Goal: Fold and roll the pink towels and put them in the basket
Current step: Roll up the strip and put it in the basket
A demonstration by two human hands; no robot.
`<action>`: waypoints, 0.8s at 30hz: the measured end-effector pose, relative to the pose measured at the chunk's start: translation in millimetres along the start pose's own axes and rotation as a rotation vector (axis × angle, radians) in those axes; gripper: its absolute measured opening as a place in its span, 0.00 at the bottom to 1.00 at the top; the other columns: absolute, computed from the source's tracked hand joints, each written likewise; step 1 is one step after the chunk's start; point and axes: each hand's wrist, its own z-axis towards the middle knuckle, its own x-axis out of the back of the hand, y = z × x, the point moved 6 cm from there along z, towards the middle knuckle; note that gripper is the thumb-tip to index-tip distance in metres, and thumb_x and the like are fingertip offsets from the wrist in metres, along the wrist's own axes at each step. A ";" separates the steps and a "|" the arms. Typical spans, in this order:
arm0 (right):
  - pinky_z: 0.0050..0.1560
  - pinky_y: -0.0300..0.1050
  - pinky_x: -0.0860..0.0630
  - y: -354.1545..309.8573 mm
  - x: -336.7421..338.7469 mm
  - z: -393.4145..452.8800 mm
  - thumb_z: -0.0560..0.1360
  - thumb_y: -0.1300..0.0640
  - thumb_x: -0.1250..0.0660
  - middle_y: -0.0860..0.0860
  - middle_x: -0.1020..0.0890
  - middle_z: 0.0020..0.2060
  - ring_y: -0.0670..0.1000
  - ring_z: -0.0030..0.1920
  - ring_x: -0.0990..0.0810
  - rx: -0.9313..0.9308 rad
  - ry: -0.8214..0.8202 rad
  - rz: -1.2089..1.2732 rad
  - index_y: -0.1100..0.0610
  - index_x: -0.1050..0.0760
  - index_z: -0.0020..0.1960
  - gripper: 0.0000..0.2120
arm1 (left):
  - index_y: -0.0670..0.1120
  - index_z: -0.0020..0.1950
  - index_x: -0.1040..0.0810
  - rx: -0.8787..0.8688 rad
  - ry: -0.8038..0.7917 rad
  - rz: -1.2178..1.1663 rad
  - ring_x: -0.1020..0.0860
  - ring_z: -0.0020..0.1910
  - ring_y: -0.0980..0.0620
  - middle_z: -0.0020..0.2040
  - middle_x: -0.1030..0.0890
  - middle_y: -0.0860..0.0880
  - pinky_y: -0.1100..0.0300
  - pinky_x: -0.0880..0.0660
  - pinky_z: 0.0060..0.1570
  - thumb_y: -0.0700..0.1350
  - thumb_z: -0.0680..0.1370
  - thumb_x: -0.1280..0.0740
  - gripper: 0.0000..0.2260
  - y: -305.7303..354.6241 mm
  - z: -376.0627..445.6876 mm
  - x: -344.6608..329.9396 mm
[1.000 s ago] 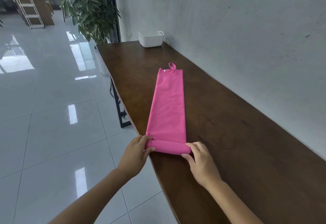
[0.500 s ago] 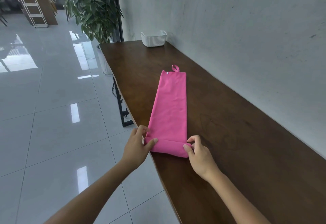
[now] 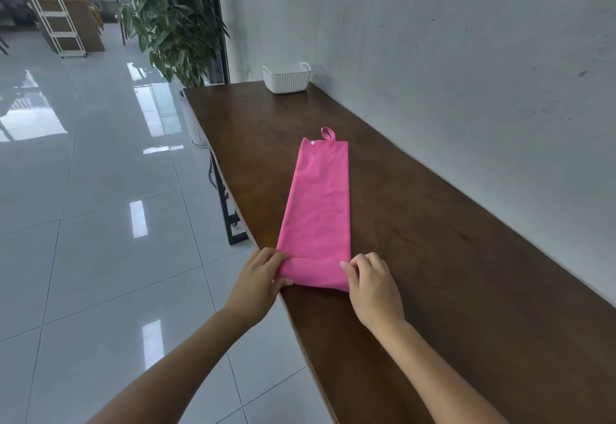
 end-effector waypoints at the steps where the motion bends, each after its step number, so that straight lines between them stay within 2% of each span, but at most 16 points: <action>1: 0.45 0.34 0.32 2.8 -4.8 -3.5 0.78 0.29 0.57 0.46 0.25 0.53 0.44 0.50 0.27 0.014 -0.014 0.048 0.52 0.25 0.58 0.33 | 0.46 0.67 0.25 0.009 -0.013 -0.020 0.28 0.57 0.52 0.61 0.24 0.50 0.57 0.28 0.60 0.52 0.80 0.33 0.18 -1.2 1.2 0.2; 4: 0.53 0.33 0.30 10.5 -11.1 -15.7 0.75 0.30 0.50 0.45 0.28 0.63 0.43 0.60 0.27 0.026 -0.099 0.100 0.52 0.30 0.70 0.35 | 0.47 0.68 0.26 0.031 -0.081 -0.047 0.31 0.54 0.56 0.59 0.25 0.52 0.63 0.31 0.58 0.55 0.81 0.35 0.19 -1.1 3.0 2.9; 6: 0.54 0.32 0.31 15.6 -8.8 -21.1 0.73 0.29 0.51 0.44 0.28 0.64 0.41 0.60 0.29 0.037 -0.122 0.107 0.51 0.31 0.71 0.36 | 0.48 0.67 0.27 0.046 -0.148 -0.055 0.30 0.54 0.57 0.57 0.27 0.55 0.65 0.31 0.56 0.58 0.80 0.37 0.20 -0.1 2.2 5.0; 9: 0.49 0.29 0.32 24.0 -3.2 -28.1 0.74 0.30 0.48 0.43 0.26 0.60 0.41 0.58 0.27 0.016 -0.124 0.178 0.50 0.29 0.68 0.33 | 0.51 0.63 0.26 0.087 -0.244 -0.121 0.25 0.52 0.56 0.56 0.23 0.55 0.64 0.26 0.53 0.63 0.79 0.37 0.20 -0.7 -2.9 5.1; 14: 0.38 0.30 0.29 26.7 1.4 -34.8 0.80 0.38 0.41 0.42 0.23 0.49 0.40 0.47 0.23 -0.027 -0.147 0.268 0.47 0.29 0.57 0.14 | 0.52 0.56 0.24 0.277 -0.280 -0.295 0.20 0.45 0.55 0.48 0.19 0.55 0.61 0.20 0.45 0.65 0.76 0.35 0.19 -2.5 -13.8 0.8; 17: 0.35 0.32 0.27 25.3 3.2 -33.0 0.80 0.38 0.42 0.43 0.23 0.42 0.42 0.41 0.22 -0.044 -0.182 0.271 0.47 0.31 0.52 0.13 | 0.51 0.56 0.24 0.388 -0.244 -0.373 0.20 0.43 0.55 0.47 0.20 0.55 0.67 0.23 0.38 0.64 0.74 0.33 0.20 0.3 -15.2 2.3; 20: 0.34 0.31 0.27 25.8 3.2 -21.9 0.80 0.38 0.39 0.44 0.22 0.39 0.42 0.39 0.23 -0.098 -0.215 0.316 0.49 0.29 0.50 0.14 | 0.52 0.54 0.25 0.413 -0.108 -0.293 0.22 0.40 0.58 0.46 0.22 0.58 0.71 0.28 0.33 0.63 0.74 0.32 0.17 4.1 -15.1 8.5; 22: 0.34 0.33 0.28 28.6 2.4 -10.9 0.78 0.36 0.37 0.46 0.20 0.39 0.44 0.39 0.20 -0.150 -0.218 0.348 0.49 0.28 0.49 0.16 | 0.53 0.55 0.24 0.374 0.023 -0.225 0.23 0.41 0.59 0.50 0.23 0.57 0.72 0.28 0.36 0.62 0.76 0.34 0.16 6.8 -17.5 10.9; 24: 0.36 0.38 0.27 31.5 -0.8 -0.4 0.77 0.35 0.36 0.48 0.19 0.39 0.47 0.39 0.18 -0.194 -0.228 0.360 0.49 0.28 0.49 0.17 | 0.52 0.60 0.23 0.297 0.069 -0.193 0.23 0.45 0.59 0.57 0.24 0.55 0.69 0.25 0.45 0.61 0.79 0.37 0.17 8.6 -20.6 8.2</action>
